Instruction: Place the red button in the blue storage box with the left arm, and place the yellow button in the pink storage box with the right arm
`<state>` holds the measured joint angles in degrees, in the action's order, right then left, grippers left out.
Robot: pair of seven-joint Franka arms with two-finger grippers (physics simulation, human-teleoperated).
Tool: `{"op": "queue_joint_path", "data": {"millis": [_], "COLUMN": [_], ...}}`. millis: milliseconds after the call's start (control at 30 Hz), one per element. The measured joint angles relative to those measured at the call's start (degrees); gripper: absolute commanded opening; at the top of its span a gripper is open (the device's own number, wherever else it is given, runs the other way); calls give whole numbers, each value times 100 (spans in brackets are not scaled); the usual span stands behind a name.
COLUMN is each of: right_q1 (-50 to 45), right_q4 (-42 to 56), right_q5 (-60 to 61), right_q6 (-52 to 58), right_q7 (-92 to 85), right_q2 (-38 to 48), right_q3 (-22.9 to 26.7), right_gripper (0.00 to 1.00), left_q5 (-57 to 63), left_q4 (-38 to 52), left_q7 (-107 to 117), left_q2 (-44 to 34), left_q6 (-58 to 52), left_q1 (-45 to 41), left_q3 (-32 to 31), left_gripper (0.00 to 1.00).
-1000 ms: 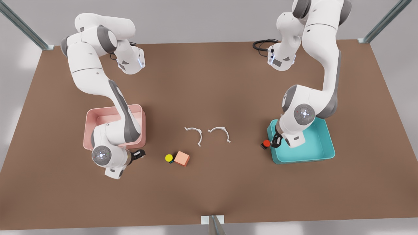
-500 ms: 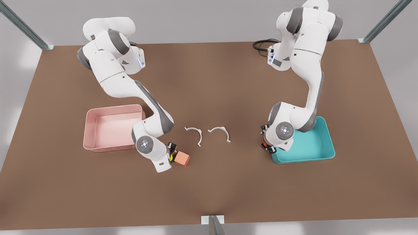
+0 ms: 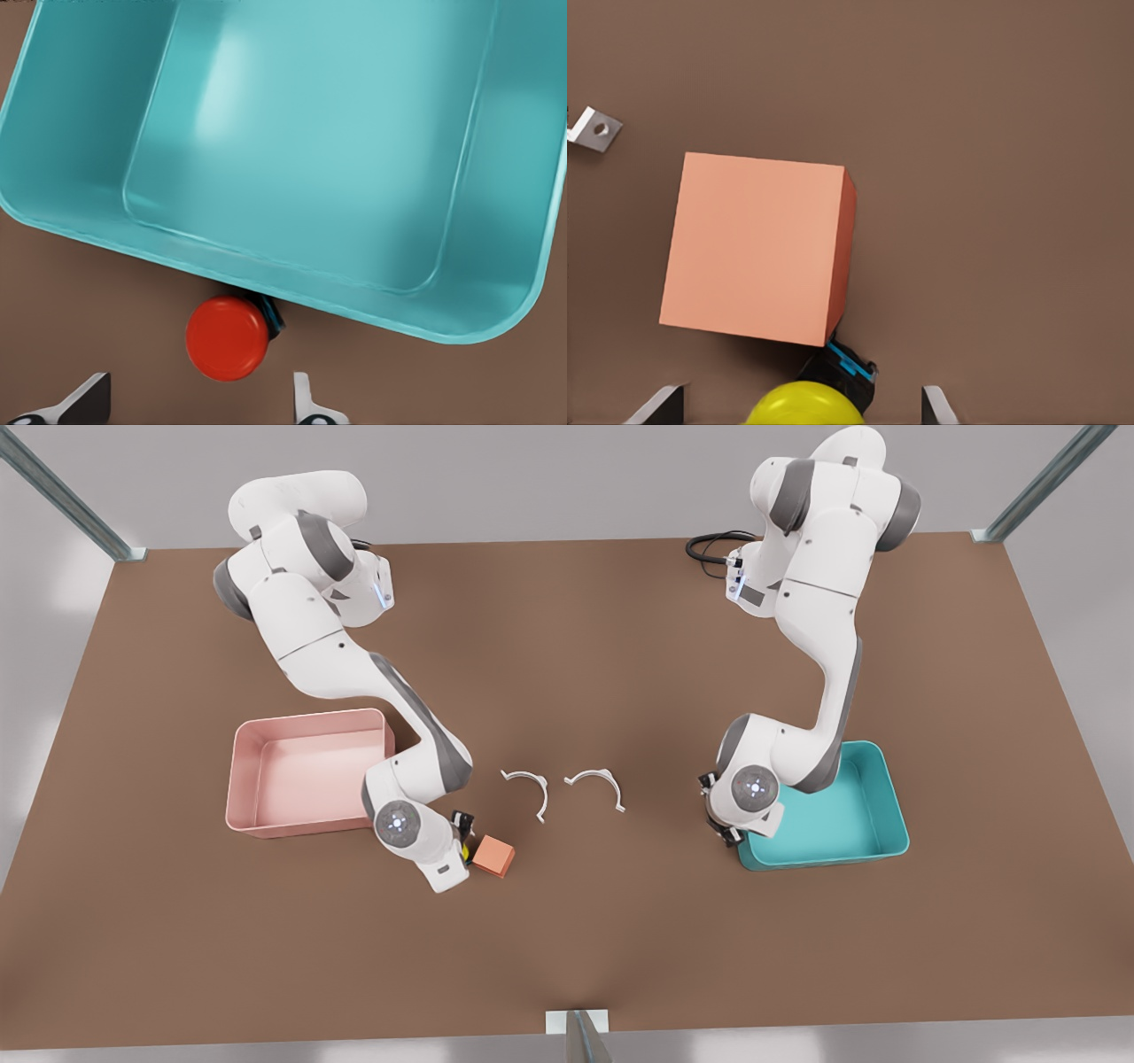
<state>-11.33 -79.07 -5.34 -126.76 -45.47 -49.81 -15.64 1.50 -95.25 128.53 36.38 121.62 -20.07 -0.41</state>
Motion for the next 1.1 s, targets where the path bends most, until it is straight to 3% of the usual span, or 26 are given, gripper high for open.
{"op": "queue_joint_path", "data": {"millis": [433, 467, 533, 633, 700, 833, 933, 1100], "right_q1": [24, 25, 26, 12, -12, -16, -10, -9], "right_q4": [-147, -147, -147, -147, -147, -147, -141, -121], "right_q5": [-1, -1, -1, -2, 0, 2, 26, 78], "right_q6": [43, 38, 26, -5, -14, -21, -17, -6], "right_q7": [573, 603, 660, 776, 871, 1050, 1145, 1239], "right_q2": [-19, -37, -70, -103, -106, -107, -107, -106], "right_q3": [8, 11, 16, 18, 12, 9, 9, 9], "right_gripper": [100, 100, 100, 96, 90, 57, 34, 29], "left_q5": [18, 17, 15, 9, 7, -9, 93, 146], "left_q4": [-53, -60, -72, -82, -83, -82, -79, -49], "left_q7": [-245, -259, -287, -329, -352, -404, -440, -491], "left_q2": [232, 234, 235, 238, 239, 238, 223, -237], "left_q6": [91, 95, 111, 139, 163, 188, 195, 144], "left_q1": [28, 28, 21, 17, 13, 5, 16, -4], "left_q3": [154, 159, 163, 165, 171, 174, 173, 104], "left_gripper": [100, 94, 61, 55, 49, 39, 38, 39]}}
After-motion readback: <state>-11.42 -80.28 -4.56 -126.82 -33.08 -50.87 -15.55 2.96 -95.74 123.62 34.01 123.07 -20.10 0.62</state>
